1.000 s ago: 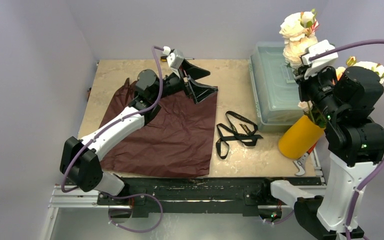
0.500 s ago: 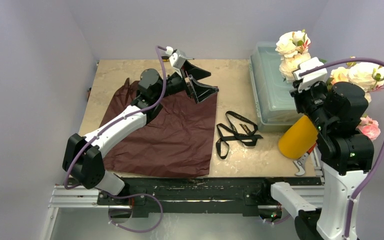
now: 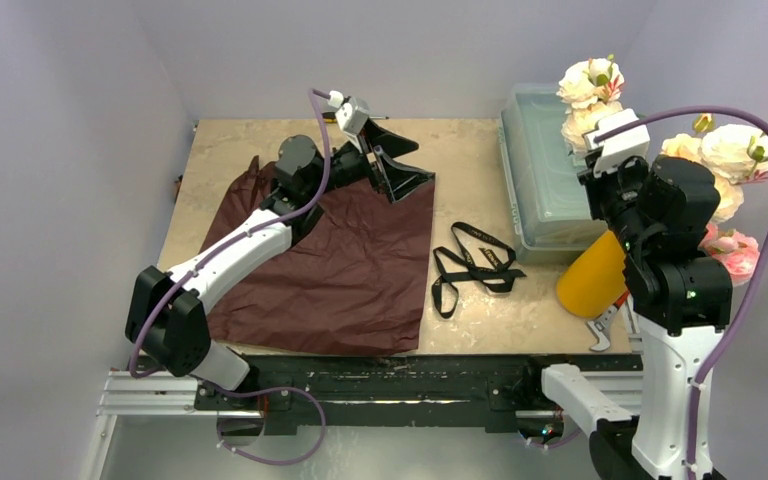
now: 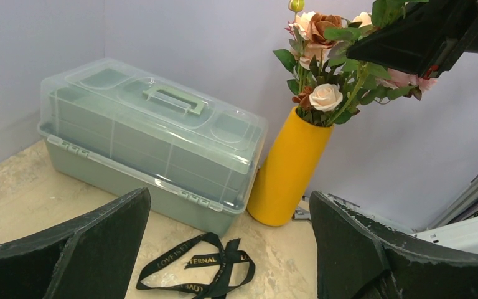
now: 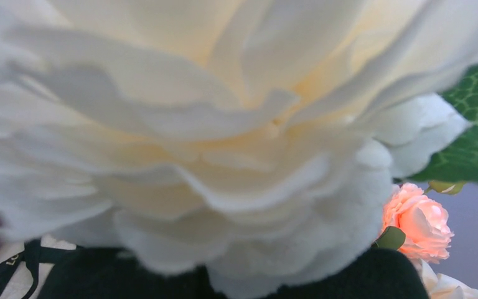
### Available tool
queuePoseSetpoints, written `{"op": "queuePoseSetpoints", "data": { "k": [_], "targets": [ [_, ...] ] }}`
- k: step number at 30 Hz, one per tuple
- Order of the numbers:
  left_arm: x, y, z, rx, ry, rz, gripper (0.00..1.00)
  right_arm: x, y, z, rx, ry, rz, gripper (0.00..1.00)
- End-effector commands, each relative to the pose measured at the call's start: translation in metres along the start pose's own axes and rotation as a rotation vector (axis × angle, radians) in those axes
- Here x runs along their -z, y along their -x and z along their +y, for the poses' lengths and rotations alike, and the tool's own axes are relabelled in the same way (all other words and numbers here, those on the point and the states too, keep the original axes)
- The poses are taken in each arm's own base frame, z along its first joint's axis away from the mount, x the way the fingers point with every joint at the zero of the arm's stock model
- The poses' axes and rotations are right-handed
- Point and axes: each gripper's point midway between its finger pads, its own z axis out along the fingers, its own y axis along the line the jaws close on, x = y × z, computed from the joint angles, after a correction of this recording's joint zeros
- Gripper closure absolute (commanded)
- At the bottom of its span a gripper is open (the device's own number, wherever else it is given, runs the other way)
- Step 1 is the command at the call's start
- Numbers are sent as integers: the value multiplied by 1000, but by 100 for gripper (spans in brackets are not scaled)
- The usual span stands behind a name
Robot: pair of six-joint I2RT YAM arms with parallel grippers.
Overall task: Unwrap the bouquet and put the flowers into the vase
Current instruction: Insert the fake flower into the vase.
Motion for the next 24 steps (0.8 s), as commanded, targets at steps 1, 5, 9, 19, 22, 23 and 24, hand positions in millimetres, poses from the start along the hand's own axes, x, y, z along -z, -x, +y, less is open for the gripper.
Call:
{"op": "queuePoseSetpoints", "data": {
  "k": [1,5,9,19,22,23,24],
  "targets": [
    [-4,22,-4,-18,-15,-49,0,7,14,-23,-52,-113,-33,100],
    [-5,22,-3,-14,-16,-54,0,14,28,-49,-94,-240,-67,100],
    [-6,23,-3,-14,-18,-53,0,20,29,-64,-128,-332,-75,100],
    [-7,21,-2,-12,-20,-47,0,16,-20,-58,-164,-396,24,100],
    [-8,21,-1,-12,-21,-47,0,15,-33,-52,-178,-397,42,100],
    [-9,21,0,-10,-21,-46,0,13,-38,-51,-185,-403,51,100],
    [-9,21,0,-10,-23,-46,0,11,-41,-49,-188,-401,57,100]
  ]
}}
